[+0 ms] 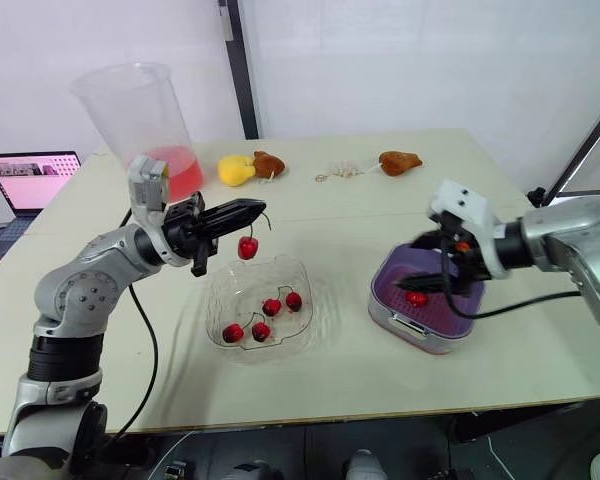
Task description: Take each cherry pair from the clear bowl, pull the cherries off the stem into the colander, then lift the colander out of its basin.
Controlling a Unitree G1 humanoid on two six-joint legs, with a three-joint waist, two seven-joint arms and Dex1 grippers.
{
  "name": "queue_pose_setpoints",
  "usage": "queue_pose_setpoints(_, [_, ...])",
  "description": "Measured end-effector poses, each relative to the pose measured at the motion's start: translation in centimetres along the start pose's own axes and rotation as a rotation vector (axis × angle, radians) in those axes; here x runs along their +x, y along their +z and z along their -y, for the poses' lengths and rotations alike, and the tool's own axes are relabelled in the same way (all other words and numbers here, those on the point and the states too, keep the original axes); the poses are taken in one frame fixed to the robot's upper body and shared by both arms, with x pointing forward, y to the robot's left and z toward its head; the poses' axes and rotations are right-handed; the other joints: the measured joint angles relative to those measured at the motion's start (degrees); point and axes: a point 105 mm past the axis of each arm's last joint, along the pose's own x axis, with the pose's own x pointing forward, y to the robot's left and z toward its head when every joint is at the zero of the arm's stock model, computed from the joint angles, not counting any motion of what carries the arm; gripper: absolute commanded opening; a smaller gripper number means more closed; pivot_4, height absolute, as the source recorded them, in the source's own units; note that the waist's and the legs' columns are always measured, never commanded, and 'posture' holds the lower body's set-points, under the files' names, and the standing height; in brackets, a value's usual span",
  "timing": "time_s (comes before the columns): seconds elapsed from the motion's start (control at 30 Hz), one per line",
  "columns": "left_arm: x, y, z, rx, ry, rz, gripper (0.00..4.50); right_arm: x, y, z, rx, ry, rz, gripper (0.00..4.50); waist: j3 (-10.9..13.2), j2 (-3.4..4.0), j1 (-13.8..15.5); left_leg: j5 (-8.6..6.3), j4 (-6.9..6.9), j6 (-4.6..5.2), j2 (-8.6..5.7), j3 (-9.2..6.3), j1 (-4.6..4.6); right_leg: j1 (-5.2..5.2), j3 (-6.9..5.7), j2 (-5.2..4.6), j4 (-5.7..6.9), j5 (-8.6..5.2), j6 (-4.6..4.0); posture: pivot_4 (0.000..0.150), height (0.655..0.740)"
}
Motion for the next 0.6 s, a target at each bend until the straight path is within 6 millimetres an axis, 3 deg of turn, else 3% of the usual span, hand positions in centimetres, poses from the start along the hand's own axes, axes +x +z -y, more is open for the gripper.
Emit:
queue_pose_setpoints(0.07, [0.4,0.2,0.1,-0.012,-0.013,0.017,0.00,2.4,2.0,-1.3,0.001,0.061,0.136,4.46,-0.03,-0.05,0.07,0.00,0.01,0.00,0.00,0.00,-0.02,-0.02,0.00,-0.01,0.01,0.02,-0.02,0.150,0.7400])
queue_pose_setpoints(0.23, [0.2,0.6,0.0,-0.023,-0.012,0.022,0.00,8.3,3.9,-4.0,0.051,0.168,0.271,4.46,-0.02,-0.08,0.06,0.00,0.06,0.00,-0.09,-0.09,-0.10,-0.04,-0.03,-0.07,-0.01,0.03,-0.01,0.150,0.7400])
queue_pose_setpoints(0.33, [0.3,0.8,0.0,-0.027,-0.017,0.021,0.00,10.8,5.8,-5.0,0.030,0.179,0.351,4.46,-0.02,-0.08,-0.07,0.01,0.09,-0.01,-0.09,-0.13,-0.09,-0.04,-0.05,-0.06,0.01,0.04,0.00,0.150,0.7400])
queue_pose_setpoints(0.47, [0.3,0.8,0.0,-0.027,-0.010,0.021,0.00,12.6,7.0,-5.5,0.084,0.187,0.439,4.46,-0.03,-0.08,-0.19,0.01,0.08,-0.01,-0.10,-0.15,-0.09,-0.04,-0.06,-0.06,0.02,0.04,0.00,0.150,0.7400])
queue_pose_setpoints(0.6, [0.2,0.8,-0.1,-0.022,-0.001,0.015,0.00,12.7,7.4,-5.4,0.104,0.176,0.466,4.46,-0.03,-0.07,-0.39,0.01,0.08,-0.01,-0.09,-0.17,-0.09,-0.05,-0.08,-0.05,0.03,0.05,0.00,0.150,0.7400])
